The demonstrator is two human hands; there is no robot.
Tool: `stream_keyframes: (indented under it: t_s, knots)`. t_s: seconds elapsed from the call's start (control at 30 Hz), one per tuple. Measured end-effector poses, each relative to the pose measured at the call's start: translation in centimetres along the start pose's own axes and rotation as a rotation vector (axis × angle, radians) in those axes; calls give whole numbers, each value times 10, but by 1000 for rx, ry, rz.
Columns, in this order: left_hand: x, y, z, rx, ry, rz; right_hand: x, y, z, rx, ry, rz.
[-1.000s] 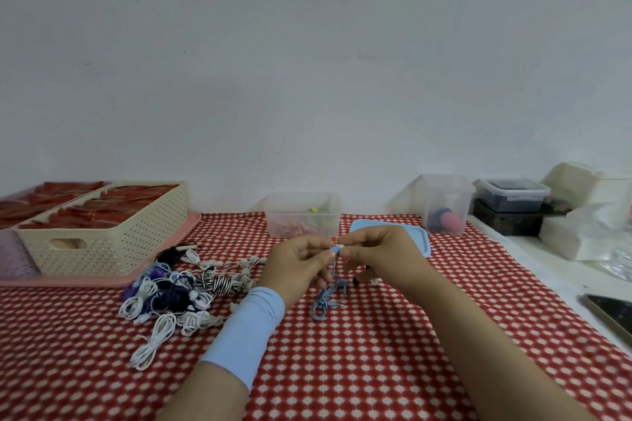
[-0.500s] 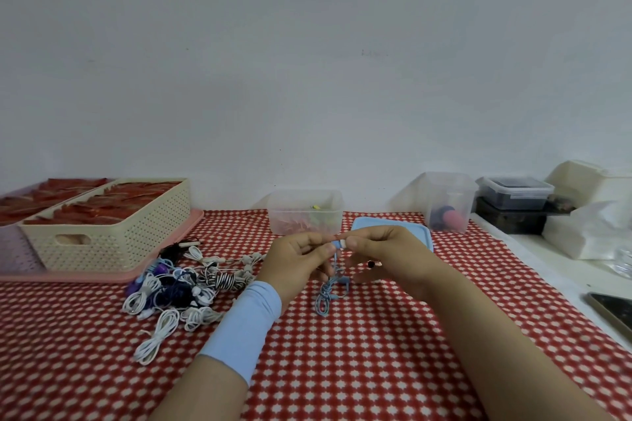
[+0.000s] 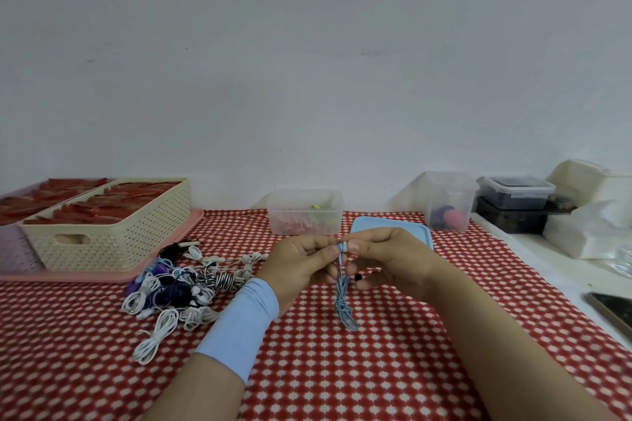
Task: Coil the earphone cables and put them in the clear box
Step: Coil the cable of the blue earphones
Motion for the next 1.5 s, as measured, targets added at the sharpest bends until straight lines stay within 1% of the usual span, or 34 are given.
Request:
stream_keyframes:
  t_s: [0.2, 0.27, 0.4, 0.67, 0.83, 0.9, 1.0, 1.07, 1.27, 1.37, 1.5]
  knots:
    - [3, -1, -3, -3, -133, -23, 1, 2, -2, -17, 48, 71]
    - [2, -1, -3, -2, -142, -30, 1, 2, -2, -12, 48, 87]
    - [-3, 0, -4, -5, -197, -62, 2, 3, -5, 19, 149, 129]
    - [-5, -1, -3, -6, -193, -82, 5, 3, -7, 29, 124, 147]
    - [-6, 0, -4, 22, -84, -78, 3, -2, -3, 59, 129, 73]
    - [-5, -1, -7, 47, -88, -74, -1, -3, -3, 101, 159, 33]
    - [-3, -2, -12, 116, -125, -64, -7, -4, -9, 218, 189, -37]
    - [-1, -2, -14, 152, -149, -59, -9, -4, -12, 251, 202, -56]
    - [4, 0, -17, 189, -276, -43, -9, -2, -9, 200, 253, -53]
    - [5, 1, -15, 174, -297, -38, -9, -2, -11, 211, 260, -55]
    - [5, 1, -13, 135, -323, -32, -5, -1, -11, 200, 201, -26]
Point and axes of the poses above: each hand's wrist, its own y-axis away from the middle knuckle, its own z-axis out of the palm, x = y × z, the point moved 8 cm from there along -y, towards the middle knuckle, and after that the axes turned 11 degrees about -x, right-handed, at the moved point
